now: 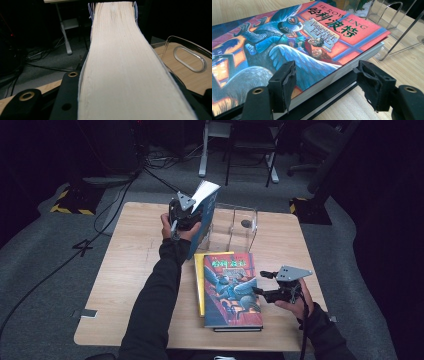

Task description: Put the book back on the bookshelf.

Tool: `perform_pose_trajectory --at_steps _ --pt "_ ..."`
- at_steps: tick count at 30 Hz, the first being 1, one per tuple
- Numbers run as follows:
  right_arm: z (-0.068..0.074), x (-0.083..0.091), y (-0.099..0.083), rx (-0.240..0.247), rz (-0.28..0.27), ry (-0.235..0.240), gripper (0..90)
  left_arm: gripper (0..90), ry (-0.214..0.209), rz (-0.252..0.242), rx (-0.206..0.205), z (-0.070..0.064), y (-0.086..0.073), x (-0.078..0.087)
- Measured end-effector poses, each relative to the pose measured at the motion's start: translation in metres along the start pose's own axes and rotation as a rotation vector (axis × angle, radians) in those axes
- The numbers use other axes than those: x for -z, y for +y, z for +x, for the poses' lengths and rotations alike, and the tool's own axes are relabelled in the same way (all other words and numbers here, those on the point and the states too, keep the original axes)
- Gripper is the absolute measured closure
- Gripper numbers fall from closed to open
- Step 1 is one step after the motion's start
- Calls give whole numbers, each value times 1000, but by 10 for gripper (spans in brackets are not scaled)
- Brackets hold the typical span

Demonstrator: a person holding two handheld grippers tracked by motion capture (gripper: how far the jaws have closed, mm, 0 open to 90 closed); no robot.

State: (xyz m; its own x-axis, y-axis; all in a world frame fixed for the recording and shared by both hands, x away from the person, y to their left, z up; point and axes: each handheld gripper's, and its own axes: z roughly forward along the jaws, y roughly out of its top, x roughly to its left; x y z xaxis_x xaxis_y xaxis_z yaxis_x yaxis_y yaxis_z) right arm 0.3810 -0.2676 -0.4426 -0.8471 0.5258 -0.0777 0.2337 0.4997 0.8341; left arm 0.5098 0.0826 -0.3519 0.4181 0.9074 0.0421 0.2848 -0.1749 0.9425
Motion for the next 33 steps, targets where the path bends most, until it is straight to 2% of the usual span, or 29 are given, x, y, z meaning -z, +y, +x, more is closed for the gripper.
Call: perform_pose_trajectory --at_steps 8,11,18,21,26,27,30,33 --pt "-1 2 0 0 0 1 324 605 45 -32 27 0 13 -4" --pt "-1 2 0 0 -1 1 325 604 64 -49 -1 -3 26 -5" --pt "0 2 0 8 -2 3 325 603 89 -62 -4 -4 38 -18" --pt "0 3 0 10 -4 7 324 603 87 -77 -10 -6 35 -25" --pt "0 3 0 11 -6 11 324 601 90 -55 15 -6 22 -39" --pt "0 3 0 14 -5 9 323 601 91 -70 23 -6 19 -39" --pt "0 5 0 20 -11 9 323 600 86 -74 15 -4 17 -37" --pt "-1 6 -1 16 -12 8 324 597 78 -83 29 -2 13 -35"
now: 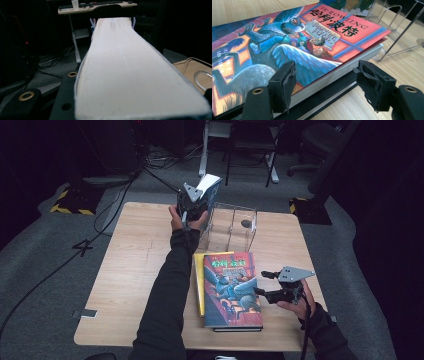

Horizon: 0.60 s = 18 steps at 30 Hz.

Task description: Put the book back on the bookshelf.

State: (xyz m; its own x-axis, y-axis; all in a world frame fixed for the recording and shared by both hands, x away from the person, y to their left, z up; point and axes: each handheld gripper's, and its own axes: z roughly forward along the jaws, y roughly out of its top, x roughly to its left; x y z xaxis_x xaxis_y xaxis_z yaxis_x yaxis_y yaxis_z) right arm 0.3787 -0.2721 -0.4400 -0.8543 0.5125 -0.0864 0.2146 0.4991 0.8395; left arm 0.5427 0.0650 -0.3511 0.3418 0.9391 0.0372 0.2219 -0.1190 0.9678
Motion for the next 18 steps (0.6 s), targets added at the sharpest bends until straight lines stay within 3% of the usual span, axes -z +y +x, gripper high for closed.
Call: perform_pose_trajectory --at_steps 9,18 --pt "1 -1 1 4 7 -1 322 589 -21 11 20 16 -11 13" --pt "0 -1 0 -7 4 -6 317 581 -20 18 2 16 -11 14"
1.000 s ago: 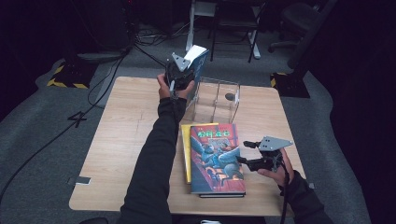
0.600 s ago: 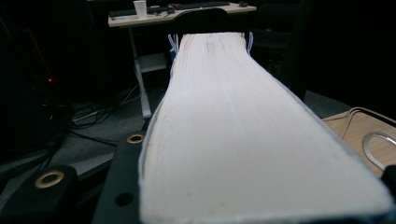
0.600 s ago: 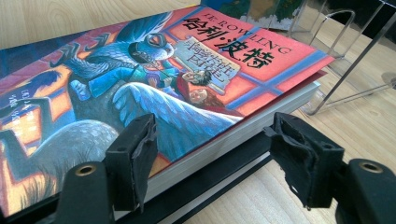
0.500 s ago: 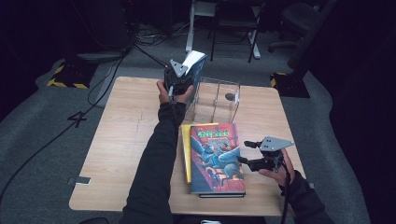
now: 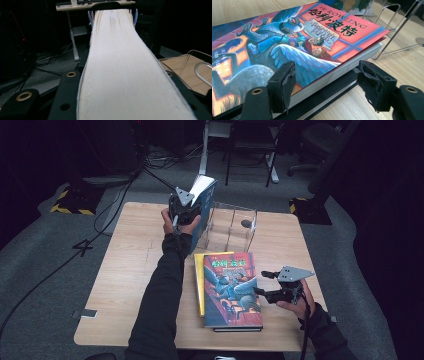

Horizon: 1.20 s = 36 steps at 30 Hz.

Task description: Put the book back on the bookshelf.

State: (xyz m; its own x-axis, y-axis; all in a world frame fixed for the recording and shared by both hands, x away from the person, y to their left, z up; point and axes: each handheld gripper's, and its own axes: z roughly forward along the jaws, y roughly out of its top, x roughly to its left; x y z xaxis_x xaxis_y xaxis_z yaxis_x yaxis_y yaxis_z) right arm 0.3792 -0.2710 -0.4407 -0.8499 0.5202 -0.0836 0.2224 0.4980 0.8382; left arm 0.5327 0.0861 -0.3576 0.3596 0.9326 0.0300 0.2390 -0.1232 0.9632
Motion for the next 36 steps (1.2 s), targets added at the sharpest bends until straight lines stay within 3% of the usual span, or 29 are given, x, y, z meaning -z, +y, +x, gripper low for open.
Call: perform_pose_trajectory --at_steps 9,20,36 --pt "0 0 0 -1 6 2 317 510 15 11 -29 1 1 3" --pt "0 -1 0 -2 13 3 317 419 -12 34 -46 7 -2 15" --pt "1 -3 1 -13 17 -2 309 375 -75 79 -91 14 -17 37"
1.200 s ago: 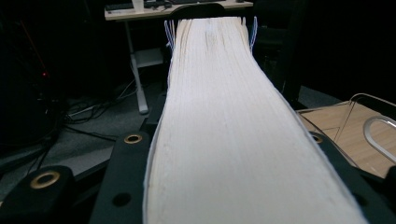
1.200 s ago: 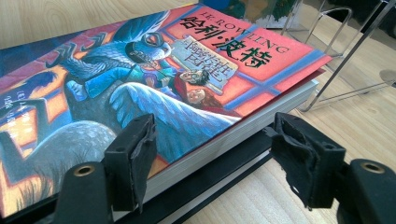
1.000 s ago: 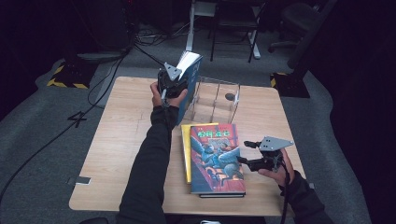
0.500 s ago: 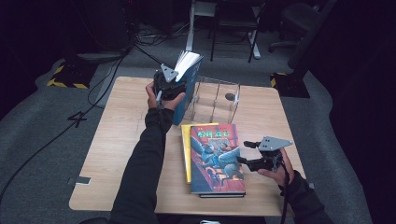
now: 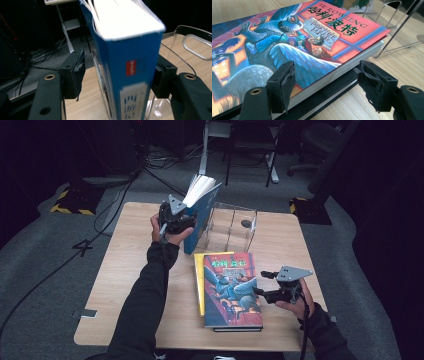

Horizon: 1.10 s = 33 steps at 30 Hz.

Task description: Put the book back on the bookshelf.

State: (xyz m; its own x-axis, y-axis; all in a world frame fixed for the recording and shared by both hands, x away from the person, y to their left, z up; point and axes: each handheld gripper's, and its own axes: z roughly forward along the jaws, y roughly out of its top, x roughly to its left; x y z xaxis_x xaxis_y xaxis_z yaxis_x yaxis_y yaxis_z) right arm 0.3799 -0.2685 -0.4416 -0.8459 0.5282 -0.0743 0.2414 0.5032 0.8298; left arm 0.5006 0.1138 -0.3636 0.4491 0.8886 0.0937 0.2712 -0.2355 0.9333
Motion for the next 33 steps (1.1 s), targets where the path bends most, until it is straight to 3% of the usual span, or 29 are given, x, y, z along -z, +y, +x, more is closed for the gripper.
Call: perform_pose_trajectory --at_steps 5,10,14,23,29,33 --pt "0 0 0 -1 1 1 308 368 -15 14 -16 0 -7 6" --pt "0 -1 0 -8 5 3 306 368 -10 26 -74 -2 -15 17" --pt "0 -1 0 -9 6 4 306 366 -22 40 -86 -3 -21 23" --pt "1 -3 1 -13 14 1 291 355 -83 96 -140 -9 -49 43" --pt "2 -3 1 -19 17 8 291 347 -137 160 -197 -16 -73 56" --pt "2 -4 1 -19 19 10 291 341 -172 192 -213 -21 -87 63"
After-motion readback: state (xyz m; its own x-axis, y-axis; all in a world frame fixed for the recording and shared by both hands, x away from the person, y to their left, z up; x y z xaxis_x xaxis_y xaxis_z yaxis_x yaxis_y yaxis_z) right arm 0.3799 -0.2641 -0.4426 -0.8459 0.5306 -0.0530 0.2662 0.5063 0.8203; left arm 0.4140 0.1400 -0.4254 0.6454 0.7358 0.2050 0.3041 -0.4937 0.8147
